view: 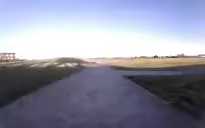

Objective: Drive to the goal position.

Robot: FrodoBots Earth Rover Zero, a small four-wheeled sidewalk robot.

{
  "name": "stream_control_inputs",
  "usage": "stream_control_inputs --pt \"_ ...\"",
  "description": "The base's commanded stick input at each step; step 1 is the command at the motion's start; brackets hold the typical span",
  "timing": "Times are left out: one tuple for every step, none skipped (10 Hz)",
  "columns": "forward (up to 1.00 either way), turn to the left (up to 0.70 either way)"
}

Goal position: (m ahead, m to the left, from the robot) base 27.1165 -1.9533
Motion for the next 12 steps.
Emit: stream_control_inputs --pt "0.70 0.00" --pt "0.70 0.00" --pt "0.70 0.00" --pt "0.70 0.00" --pt "0.70 0.00" --pt "0.70 0.00" --pt "0.70 0.00" --pt "0.70 0.00" --pt "0.70 0.00" --pt "0.70 0.00" --pt "0.70 0.00" --pt "0.70 0.00"
